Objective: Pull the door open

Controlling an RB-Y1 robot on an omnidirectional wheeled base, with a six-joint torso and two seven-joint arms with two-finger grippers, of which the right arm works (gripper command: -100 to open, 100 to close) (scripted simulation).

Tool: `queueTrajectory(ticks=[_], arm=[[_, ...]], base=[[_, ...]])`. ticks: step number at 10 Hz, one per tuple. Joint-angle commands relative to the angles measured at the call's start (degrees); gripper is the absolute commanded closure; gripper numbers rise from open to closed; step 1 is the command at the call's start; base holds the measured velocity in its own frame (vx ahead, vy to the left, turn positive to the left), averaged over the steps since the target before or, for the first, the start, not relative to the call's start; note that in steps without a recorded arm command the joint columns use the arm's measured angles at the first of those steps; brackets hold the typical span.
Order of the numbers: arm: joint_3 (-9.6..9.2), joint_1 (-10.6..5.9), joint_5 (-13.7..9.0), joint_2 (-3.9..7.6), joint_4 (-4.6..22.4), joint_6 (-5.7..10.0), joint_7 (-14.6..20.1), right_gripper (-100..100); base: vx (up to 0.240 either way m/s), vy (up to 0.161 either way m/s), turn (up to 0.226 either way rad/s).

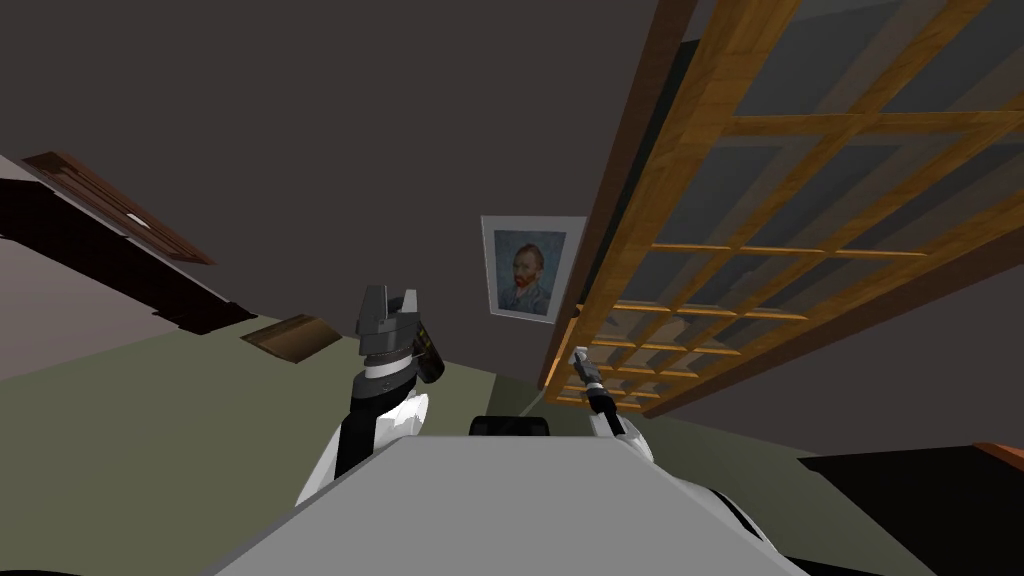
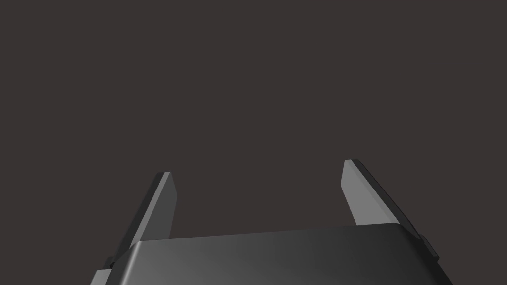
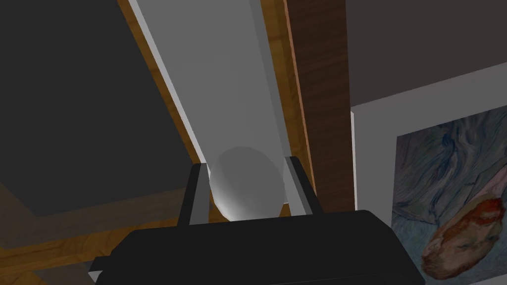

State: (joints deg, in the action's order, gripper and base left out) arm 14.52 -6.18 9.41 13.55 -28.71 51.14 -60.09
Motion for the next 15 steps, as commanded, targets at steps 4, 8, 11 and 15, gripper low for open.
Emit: queueTrajectory(ticks=[4,8,11,15], arm=[[-0.88,1.31,-2.2,0.6,-1.1,-0.67,6.5,100],[-1.72,1.69,-3.7,0.84,-1.3,-0.63,11.2,100],[-2.28,1.95,-4.7,1.0,-1.5,-0.6,14.0,100],[-2.95,2.18,-5.8,1.17,-1.6,-0.56,18.0,100]], base=[[-0.039,-0.012,0.033],[-0.031,-0.005,0.026],[-0.015,-0.007,0.019],[-0.028,-0.01,0.031]])
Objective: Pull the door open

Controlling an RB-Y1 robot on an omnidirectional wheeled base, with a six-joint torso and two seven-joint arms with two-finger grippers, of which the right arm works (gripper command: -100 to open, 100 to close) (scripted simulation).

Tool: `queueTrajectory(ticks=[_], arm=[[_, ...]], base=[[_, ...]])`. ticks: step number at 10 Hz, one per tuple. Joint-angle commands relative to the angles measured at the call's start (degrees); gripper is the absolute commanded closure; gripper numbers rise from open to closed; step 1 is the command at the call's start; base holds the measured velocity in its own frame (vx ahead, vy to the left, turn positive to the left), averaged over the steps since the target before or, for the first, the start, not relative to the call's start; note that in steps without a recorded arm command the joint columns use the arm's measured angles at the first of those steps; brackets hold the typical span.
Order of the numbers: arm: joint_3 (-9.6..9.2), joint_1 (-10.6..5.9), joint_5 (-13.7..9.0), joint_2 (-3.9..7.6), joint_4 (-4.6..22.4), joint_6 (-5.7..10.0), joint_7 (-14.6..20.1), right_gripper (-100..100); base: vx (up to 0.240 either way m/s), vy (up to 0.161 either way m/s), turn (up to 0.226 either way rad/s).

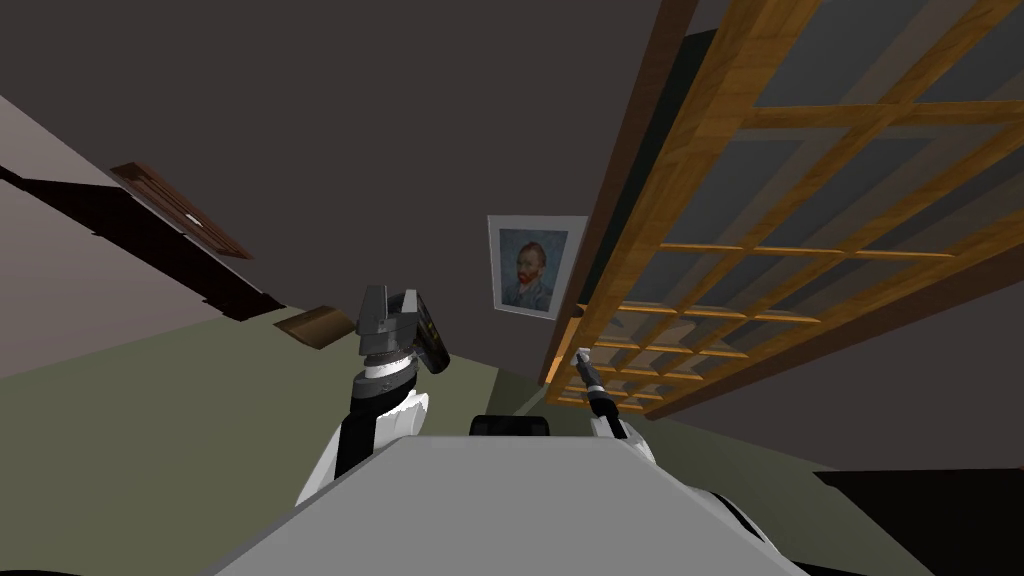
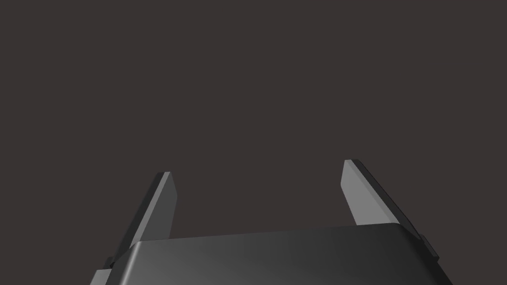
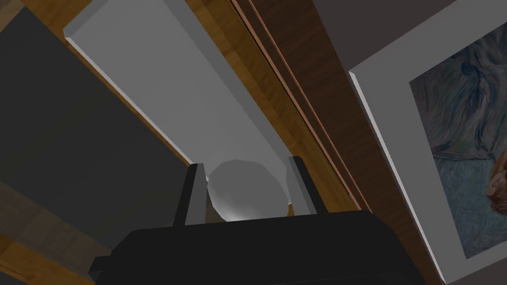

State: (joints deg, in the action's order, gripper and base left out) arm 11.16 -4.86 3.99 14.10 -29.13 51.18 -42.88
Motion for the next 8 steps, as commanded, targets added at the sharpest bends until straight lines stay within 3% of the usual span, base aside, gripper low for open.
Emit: queueTrajectory(ticks=[1,2,6,8], arm=[[0.07,0.97,-0.9,0.7,-1.3,-0.59,2.7,100],[-0.26,1.08,-1.5,0.78,-1.4,-0.57,4.2,100],[-0.26,1.08,-1.5,0.78,-1.4,-0.57,4.5,100],[-0.93,1.31,-2.6,0.95,-1.6,-0.53,8.1,100]], base=[[-0.025,-0.009,0.026],[-0.032,-0.01,0.044],[-0.008,-0.003,0.002],[-0.02,-0.003,0.035]])
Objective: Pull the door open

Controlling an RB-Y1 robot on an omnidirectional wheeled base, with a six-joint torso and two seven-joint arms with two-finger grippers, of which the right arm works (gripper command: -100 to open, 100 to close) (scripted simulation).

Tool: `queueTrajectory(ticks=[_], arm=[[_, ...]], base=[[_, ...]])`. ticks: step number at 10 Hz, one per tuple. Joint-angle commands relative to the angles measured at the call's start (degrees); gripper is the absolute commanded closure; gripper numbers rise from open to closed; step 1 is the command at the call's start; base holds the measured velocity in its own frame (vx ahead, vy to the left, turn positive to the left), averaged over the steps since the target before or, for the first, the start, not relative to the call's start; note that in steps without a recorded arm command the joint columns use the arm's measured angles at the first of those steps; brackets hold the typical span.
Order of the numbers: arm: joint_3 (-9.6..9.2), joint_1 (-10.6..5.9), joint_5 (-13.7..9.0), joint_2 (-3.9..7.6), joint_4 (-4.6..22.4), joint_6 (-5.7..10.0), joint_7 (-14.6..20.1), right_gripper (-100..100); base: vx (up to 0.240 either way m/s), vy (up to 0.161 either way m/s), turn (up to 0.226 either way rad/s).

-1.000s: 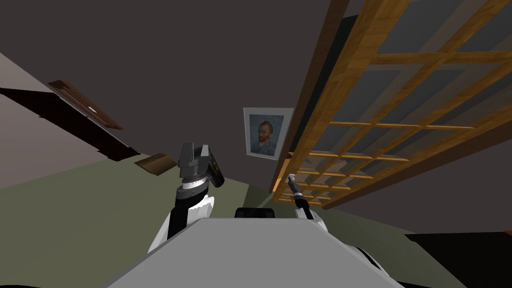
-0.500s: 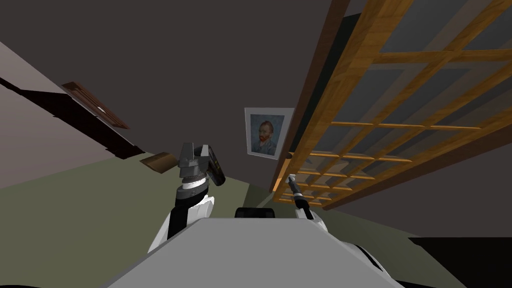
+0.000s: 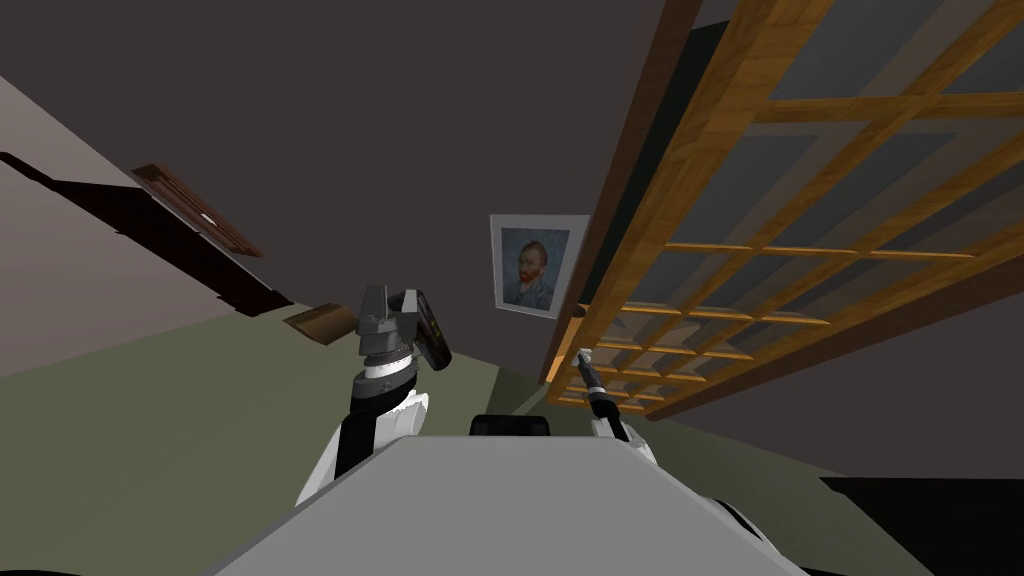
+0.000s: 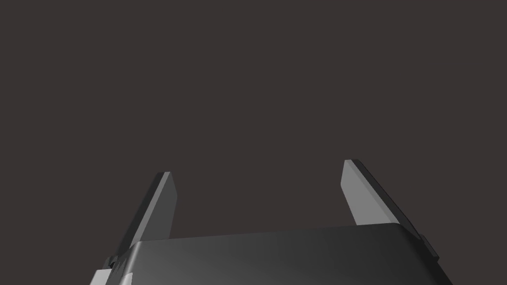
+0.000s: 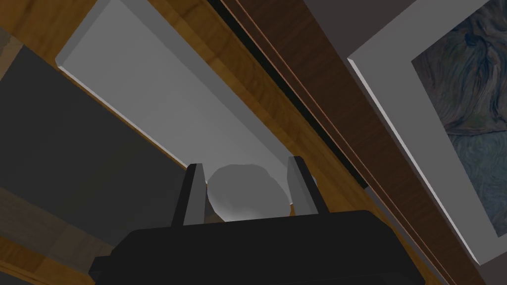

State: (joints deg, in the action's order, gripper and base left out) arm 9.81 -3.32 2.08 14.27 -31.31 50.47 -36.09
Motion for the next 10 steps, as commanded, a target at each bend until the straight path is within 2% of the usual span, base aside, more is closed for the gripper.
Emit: queueTrajectory(ticks=[1,10], arm=[[0.05,-0.12,-1.3,0.86,0.5,0.2,2.9,100],[-1.83,0.39,-4.4,1.29,-0.1,0.31,14.6,100]], base=[[-0.039,-0.019,0.047],[-0.025,-0.009,0.033]])
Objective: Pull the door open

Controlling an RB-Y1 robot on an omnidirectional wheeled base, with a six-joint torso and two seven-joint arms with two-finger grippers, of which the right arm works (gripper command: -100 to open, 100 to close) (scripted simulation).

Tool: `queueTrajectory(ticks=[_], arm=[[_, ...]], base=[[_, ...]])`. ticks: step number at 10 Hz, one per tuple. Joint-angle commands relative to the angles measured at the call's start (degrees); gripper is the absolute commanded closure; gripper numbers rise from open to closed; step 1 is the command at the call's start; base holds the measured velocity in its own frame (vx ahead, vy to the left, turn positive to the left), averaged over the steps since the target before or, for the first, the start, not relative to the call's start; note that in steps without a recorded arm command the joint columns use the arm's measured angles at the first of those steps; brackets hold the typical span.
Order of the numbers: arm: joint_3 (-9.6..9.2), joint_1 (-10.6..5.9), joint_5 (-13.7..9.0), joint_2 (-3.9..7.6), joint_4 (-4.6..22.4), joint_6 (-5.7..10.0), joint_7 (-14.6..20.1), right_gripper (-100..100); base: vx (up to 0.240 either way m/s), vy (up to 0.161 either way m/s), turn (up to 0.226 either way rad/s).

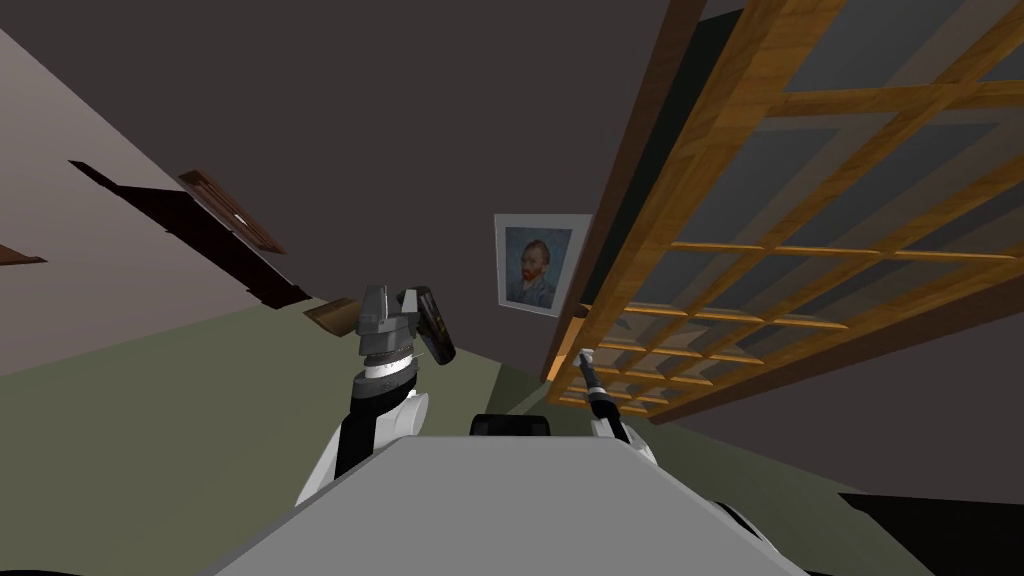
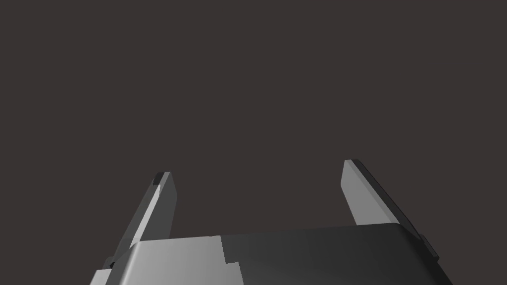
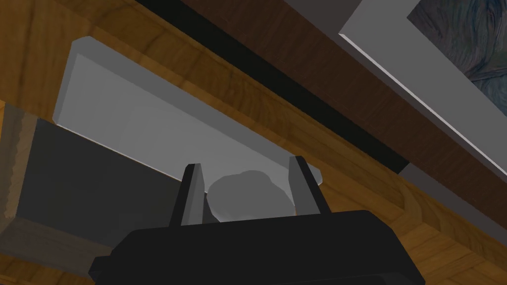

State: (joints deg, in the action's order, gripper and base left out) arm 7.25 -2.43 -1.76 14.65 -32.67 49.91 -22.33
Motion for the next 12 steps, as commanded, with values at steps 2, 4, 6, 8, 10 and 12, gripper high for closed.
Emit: queueTrajectory(ticks=[2,4,6,8,10,12], arm=[[0.34,-0.4,-1.2,1.0,1.1,0.9,3.1,100],[-0.47,-0.22,-2.5,1.17,0.9,0.95,6.8,100],[-0.47,-0.22,-2.5,1.17,0.9,0.95,7.8,100],[-1.28,-0.04,-3.8,1.34,0.6,0.99,11.6,100],[-1.69,0.05,-4.5,1.42,0.5,1.02,14.4,100],[-1.69,0.05,-4.5,1.42,0.5,1.02,14.8,100]], base=[[-0.015,-0.006,0.032],[-0.022,-0.013,0.036],[-0.018,-0.008,0.025],[-0.019,-0.007,0.038],[-0.022,-0.01,0.031],[-0.012,-0.003,0.008]])
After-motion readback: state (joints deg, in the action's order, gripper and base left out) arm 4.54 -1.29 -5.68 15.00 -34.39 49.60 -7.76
